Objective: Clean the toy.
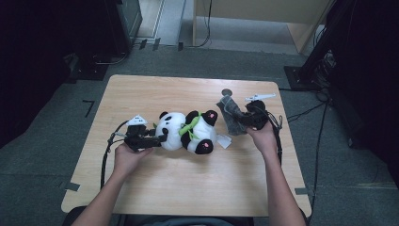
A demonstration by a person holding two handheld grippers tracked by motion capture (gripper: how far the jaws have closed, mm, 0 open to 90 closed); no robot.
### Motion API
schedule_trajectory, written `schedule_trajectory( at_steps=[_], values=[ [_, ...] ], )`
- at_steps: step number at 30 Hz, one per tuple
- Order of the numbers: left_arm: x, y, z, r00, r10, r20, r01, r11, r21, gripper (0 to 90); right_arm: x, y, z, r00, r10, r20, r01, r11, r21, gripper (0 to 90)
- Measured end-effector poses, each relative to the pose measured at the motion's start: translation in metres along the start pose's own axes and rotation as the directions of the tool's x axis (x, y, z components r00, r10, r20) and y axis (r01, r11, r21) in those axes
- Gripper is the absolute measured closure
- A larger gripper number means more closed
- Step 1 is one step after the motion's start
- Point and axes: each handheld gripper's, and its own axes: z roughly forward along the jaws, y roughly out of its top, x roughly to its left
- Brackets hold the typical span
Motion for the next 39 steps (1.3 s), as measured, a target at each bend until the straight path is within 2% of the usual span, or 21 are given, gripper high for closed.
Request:
schedule_trajectory(
  at_steps=[5,13,18,22,28,32,39],
  values=[
    [-0.002,-0.001,-0.001,1.0000,0.001,0.000,-0.001,1.0000,-0.005,47.8,0.016,0.013,-0.005,0.9989,-0.043,-0.019,0.043,0.999,-0.001,77.4],
    [-0.003,-0.001,-0.001,1.0000,0.002,-0.006,-0.002,1.0000,-0.009,48.2,0.042,0.047,-0.015,0.9927,-0.110,-0.050,0.110,0.994,-0.006,77.4],
    [-0.003,-0.001,-0.001,0.9999,0.005,-0.012,-0.005,0.9999,-0.013,49.0,0.058,0.067,-0.010,0.9868,-0.144,-0.074,0.146,0.989,0.015,77.5],
    [-0.003,-0.002,-0.001,0.9999,0.006,-0.014,-0.006,0.9998,-0.018,49.1,0.077,0.081,-0.003,0.9789,-0.181,-0.096,0.184,0.982,0.028,77.5],
    [-0.003,-0.002,-0.001,0.9998,0.004,-0.018,-0.004,0.9997,-0.026,49.1,0.109,0.096,0.014,0.9608,-0.243,-0.133,0.251,0.967,0.050,77.5],
    [-0.004,-0.002,-0.001,0.9998,0.008,-0.020,-0.008,0.9996,-0.026,49.4,0.128,0.106,0.026,0.9503,-0.259,-0.173,0.271,0.961,0.052,77.5],
    [-0.003,-0.002,-0.001,0.9997,0.008,-0.023,-0.009,0.9995,-0.031,50.2,0.161,0.116,0.044,0.9319,-0.290,-0.218,0.306,0.951,0.043,77.4]
  ],
)
